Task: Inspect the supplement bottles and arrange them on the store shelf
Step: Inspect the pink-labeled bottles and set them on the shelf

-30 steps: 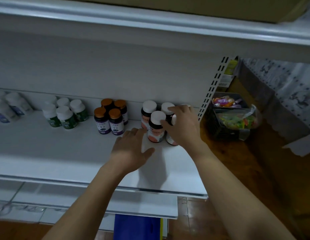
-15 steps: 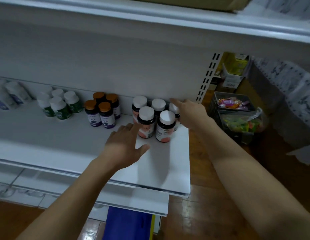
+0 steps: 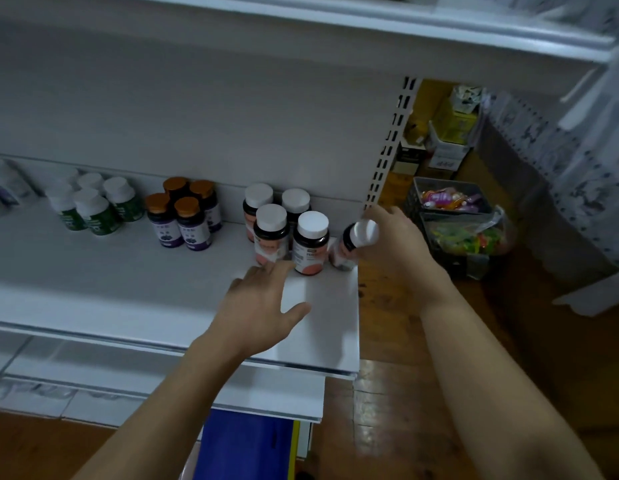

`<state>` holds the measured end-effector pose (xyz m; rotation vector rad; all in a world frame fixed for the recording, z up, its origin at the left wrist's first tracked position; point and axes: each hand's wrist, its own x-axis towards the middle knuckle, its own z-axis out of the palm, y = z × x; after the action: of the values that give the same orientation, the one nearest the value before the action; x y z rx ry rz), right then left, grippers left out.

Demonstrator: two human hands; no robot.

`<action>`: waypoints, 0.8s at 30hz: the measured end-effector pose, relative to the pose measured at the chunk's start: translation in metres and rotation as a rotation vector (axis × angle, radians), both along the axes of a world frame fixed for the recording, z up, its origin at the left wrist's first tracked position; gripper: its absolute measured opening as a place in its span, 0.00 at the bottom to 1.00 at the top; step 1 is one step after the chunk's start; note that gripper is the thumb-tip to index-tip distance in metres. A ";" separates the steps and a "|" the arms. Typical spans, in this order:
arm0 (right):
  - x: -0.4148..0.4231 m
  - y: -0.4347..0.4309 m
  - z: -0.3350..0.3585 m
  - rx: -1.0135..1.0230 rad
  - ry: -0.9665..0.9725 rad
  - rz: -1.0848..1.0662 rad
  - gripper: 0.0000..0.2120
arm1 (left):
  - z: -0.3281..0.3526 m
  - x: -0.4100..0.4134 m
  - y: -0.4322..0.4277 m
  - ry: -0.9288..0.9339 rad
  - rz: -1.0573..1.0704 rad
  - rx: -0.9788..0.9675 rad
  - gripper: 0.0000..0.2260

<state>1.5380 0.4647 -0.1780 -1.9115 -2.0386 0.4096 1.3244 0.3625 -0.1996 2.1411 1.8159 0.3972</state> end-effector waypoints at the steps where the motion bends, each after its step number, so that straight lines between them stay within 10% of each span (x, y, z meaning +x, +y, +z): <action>1: 0.005 -0.012 -0.003 -0.011 0.103 -0.020 0.32 | 0.002 0.002 -0.003 -0.019 0.001 -0.019 0.34; 9: 0.002 -0.108 -0.024 -0.019 0.859 -0.269 0.24 | -0.002 0.002 -0.028 -0.173 -0.140 -0.099 0.33; 24: -0.089 -0.171 0.010 -0.266 1.478 -0.309 0.19 | 0.029 -0.059 -0.069 -0.537 -0.497 -0.051 0.57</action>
<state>1.4495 0.2934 -0.1681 -1.2043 -0.7094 1.4654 1.2658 0.2934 -0.1711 2.0879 0.9611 0.7018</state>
